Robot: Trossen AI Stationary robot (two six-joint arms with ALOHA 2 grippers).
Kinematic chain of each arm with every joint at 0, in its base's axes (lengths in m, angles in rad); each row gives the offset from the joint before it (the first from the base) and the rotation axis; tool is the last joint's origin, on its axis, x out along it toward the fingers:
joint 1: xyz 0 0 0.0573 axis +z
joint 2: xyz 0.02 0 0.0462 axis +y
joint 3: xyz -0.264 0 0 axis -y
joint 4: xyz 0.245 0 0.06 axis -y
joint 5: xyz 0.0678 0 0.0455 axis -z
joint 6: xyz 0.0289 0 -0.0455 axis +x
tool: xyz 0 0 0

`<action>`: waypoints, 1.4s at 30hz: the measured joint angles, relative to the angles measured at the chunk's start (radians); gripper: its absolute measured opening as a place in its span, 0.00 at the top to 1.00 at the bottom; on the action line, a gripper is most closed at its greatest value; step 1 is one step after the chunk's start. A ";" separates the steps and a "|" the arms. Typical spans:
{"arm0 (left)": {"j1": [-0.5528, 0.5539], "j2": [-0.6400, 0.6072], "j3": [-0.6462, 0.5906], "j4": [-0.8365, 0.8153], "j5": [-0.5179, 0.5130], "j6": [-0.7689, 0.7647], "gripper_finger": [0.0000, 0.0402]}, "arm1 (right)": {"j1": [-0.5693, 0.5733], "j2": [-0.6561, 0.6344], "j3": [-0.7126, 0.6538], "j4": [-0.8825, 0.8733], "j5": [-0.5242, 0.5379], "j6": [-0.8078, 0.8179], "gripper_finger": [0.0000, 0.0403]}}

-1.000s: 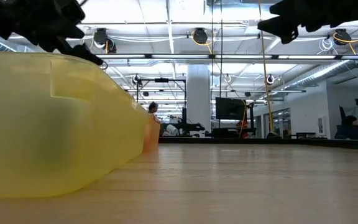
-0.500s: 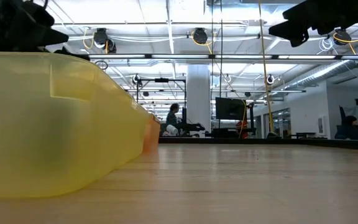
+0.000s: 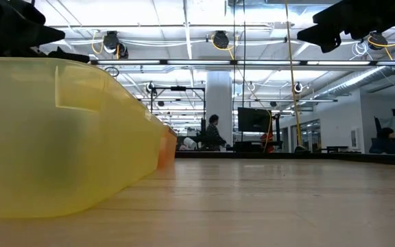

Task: Sort adapters and digital timers
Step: Return to Home Position

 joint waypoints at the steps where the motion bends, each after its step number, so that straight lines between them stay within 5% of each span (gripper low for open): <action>1: 0.000 0.000 -0.001 0.004 -0.007 0.004 0.09 | 0.000 0.000 0.000 0.000 0.000 0.000 0.35; 19: -0.067 0.020 -0.069 0.113 -0.061 0.043 0.09 | 0.001 -0.060 -0.045 0.030 -0.009 0.014 0.35; 26: -0.080 0.021 -0.069 0.089 -0.075 0.039 0.09 | -0.023 -0.174 -0.248 0.197 -0.002 -0.023 0.35; 42: -0.080 0.021 -0.069 0.100 -0.079 0.114 0.09 | -0.085 -0.467 -0.267 0.021 -0.005 -0.017 0.35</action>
